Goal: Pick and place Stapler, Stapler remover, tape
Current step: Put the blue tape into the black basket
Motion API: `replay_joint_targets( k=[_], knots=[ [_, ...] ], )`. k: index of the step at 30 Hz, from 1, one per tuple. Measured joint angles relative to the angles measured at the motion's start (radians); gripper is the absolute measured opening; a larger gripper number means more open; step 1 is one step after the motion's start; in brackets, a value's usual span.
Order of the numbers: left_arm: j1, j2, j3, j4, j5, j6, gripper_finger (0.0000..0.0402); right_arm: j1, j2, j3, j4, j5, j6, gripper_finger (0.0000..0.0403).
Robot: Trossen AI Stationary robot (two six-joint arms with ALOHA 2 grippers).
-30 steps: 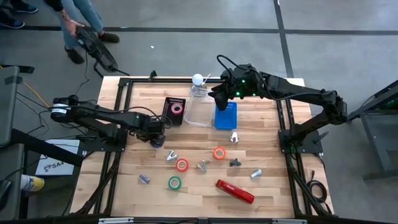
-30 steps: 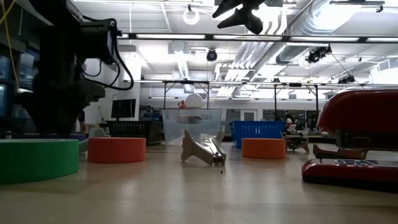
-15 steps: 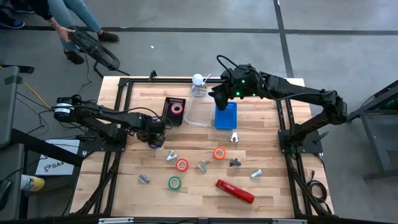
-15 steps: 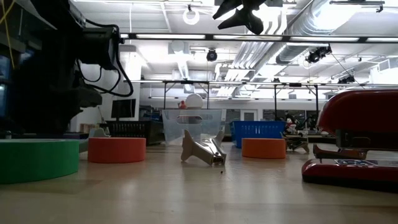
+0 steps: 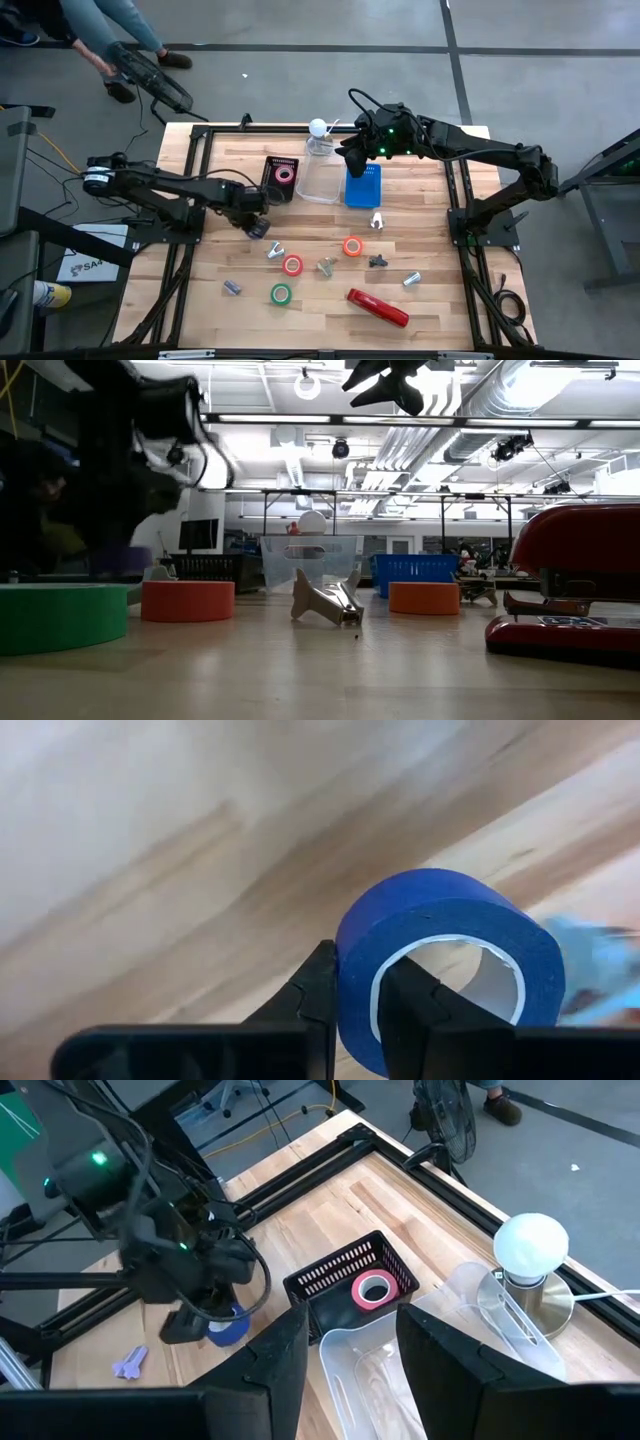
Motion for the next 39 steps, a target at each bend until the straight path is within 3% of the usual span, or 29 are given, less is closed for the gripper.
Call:
replay_joint_targets(
  k=[14,24,32,39],
  knots=[
    [0.0,-0.062,0.303,0.005,-0.248,0.329,0.0038,0.0,0.0,0.0,-0.002,-0.004,-0.004,0.0146],
    [0.001,-0.061,0.388,0.178,-0.412,0.514,0.0038,0.0,0.0,0.0,0.003,-0.024,-0.007,0.0145],
    [0.001,-0.061,0.396,0.451,-0.436,0.775,0.0038,0.036,0.0,0.0,0.074,-0.179,-0.12,0.0145],
    [0.001,-0.068,0.396,0.559,-0.427,0.87,0.0038,0.105,0.0,0.0,0.084,-0.185,-0.251,0.0146]
  ],
)
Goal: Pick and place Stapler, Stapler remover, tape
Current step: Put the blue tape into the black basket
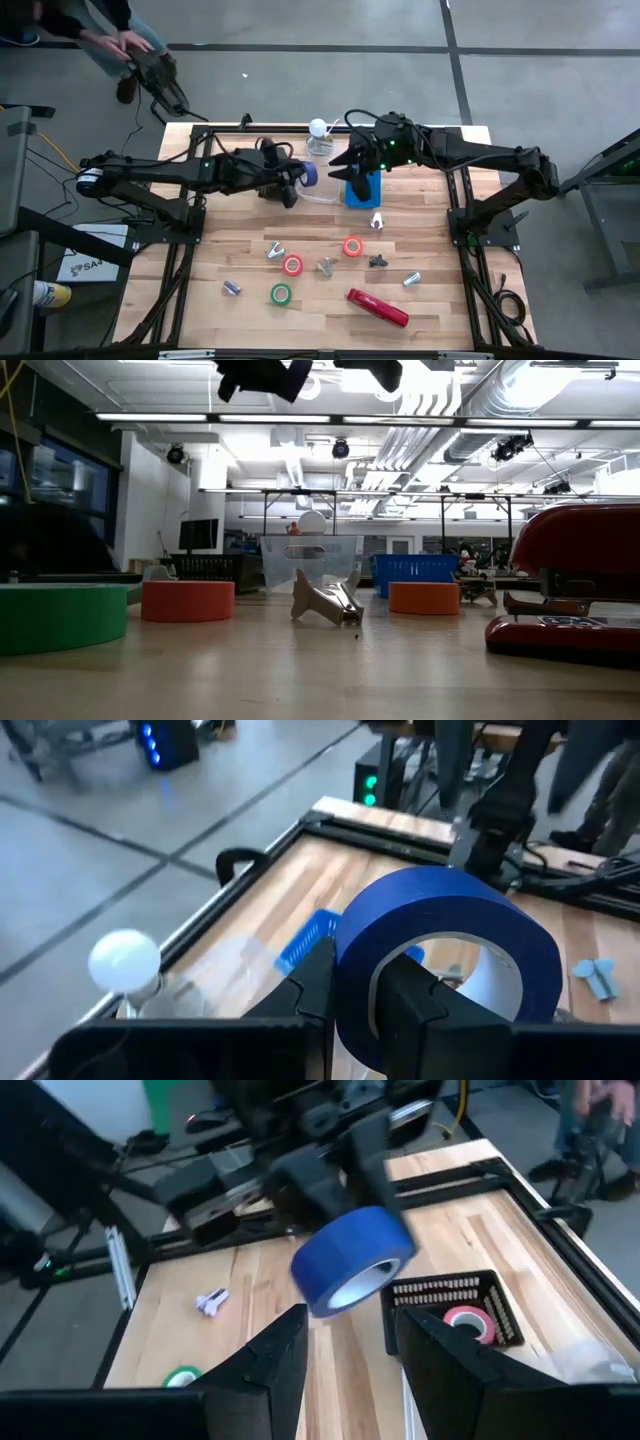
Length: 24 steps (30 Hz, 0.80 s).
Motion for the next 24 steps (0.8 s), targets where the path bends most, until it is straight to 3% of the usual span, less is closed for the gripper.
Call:
replay_joint_targets(
  k=[10,17,24],
  knots=[
    [0.0,-0.011,0.0,0.185,0.072,0.122,0.0038,0.049,0.0,0.0,0.071,-0.037,-0.033,0.0146],
    [0.0,-0.01,0.0,0.22,0.08,0.132,0.0038,0.073,0.0,0.0,0.098,0.049,-0.051,0.015],
    [0.0,-0.01,0.0,0.228,0.096,0.132,0.0038,0.089,0.015,0.0,0.148,0.045,-0.075,0.018]
  ],
)
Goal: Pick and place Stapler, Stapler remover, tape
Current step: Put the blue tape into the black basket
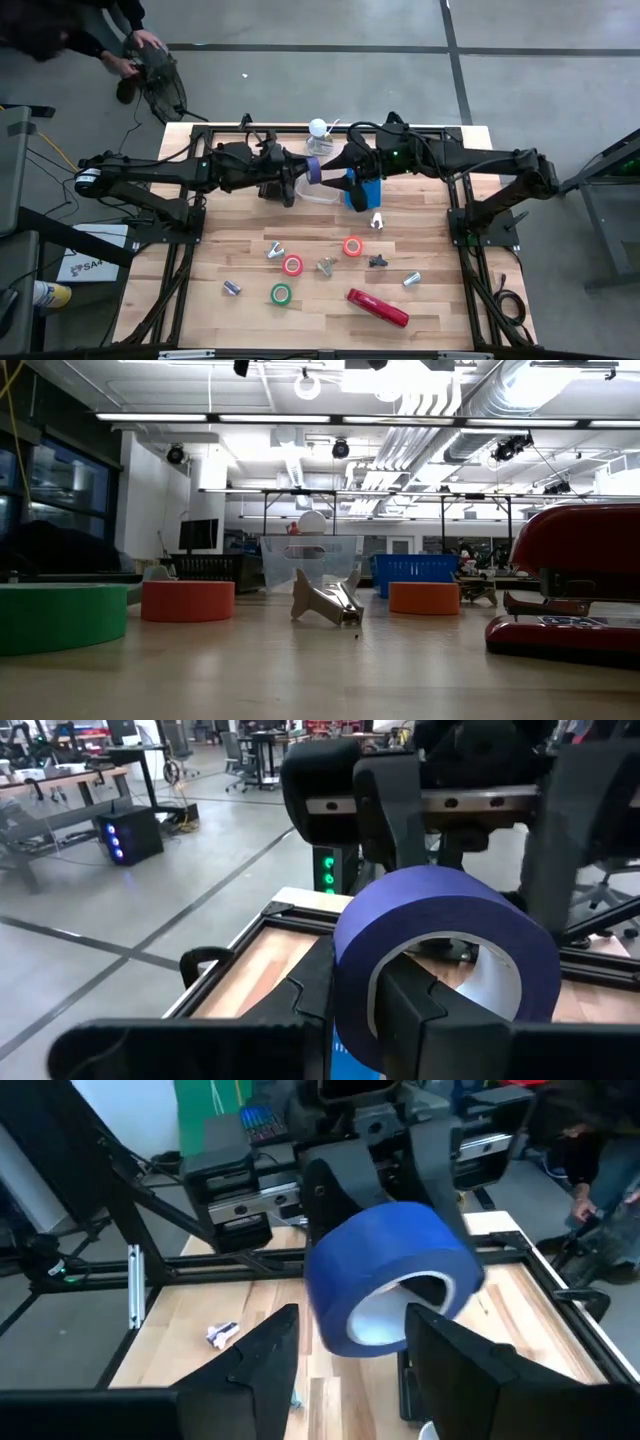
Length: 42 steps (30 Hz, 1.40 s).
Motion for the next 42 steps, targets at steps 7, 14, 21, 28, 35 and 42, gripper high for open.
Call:
replay_joint_targets(
  k=[7,14,21,28,35,42],
  knots=[
    [0.0,0.0,0.0,0.013,0.0,0.0,0.0038,0.022,0.035,0.0,0.051,-0.013,0.0,0.0198],
    [0.0,0.0,0.0,0.025,0.0,0.0,0.0038,0.025,0.065,-0.001,0.134,-0.036,0.003,0.019],
    [0.0,-0.001,0.0,0.027,0.012,-0.003,0.0038,0.025,0.066,-0.001,0.152,-0.019,0.0,0.0161],
    [0.0,-0.001,0.0,0.025,0.019,-0.004,0.0038,0.024,0.066,-0.001,0.151,-0.017,0.007,0.0103],
    [-0.001,0.001,0.0,0.024,0.027,-0.011,0.0054,0.025,0.066,-0.001,0.141,-0.024,0.007,0.004],
    [0.0,0.002,0.0,0.018,0.05,-0.012,0.0064,0.025,0.066,-0.001,0.133,-0.026,0.014,0.0038]
  ],
)
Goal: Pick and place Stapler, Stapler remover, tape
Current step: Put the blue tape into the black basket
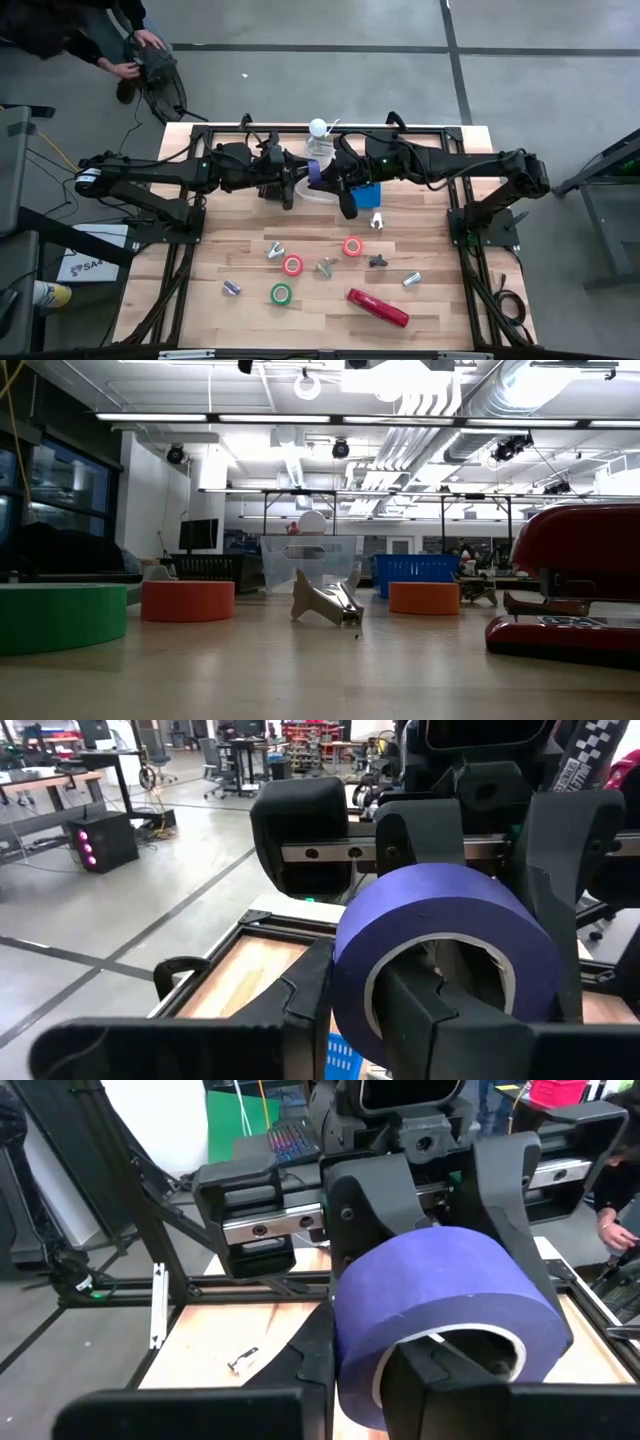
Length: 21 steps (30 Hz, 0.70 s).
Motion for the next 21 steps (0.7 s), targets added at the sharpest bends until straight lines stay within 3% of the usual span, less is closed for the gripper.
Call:
replay_joint_targets(
  k=[17,21],
  knots=[
    [0.0,0.0,0.0,-0.005,0.023,-0.003,0.0056,0.0,-0.001,0.002,-0.017,-0.003,0.011,0.0039],
    [0.0,-0.001,0.0,-0.005,0.023,-0.002,0.0034,-0.001,-0.002,0.002,-0.019,-0.001,0.019,0.0093]
  ],
)
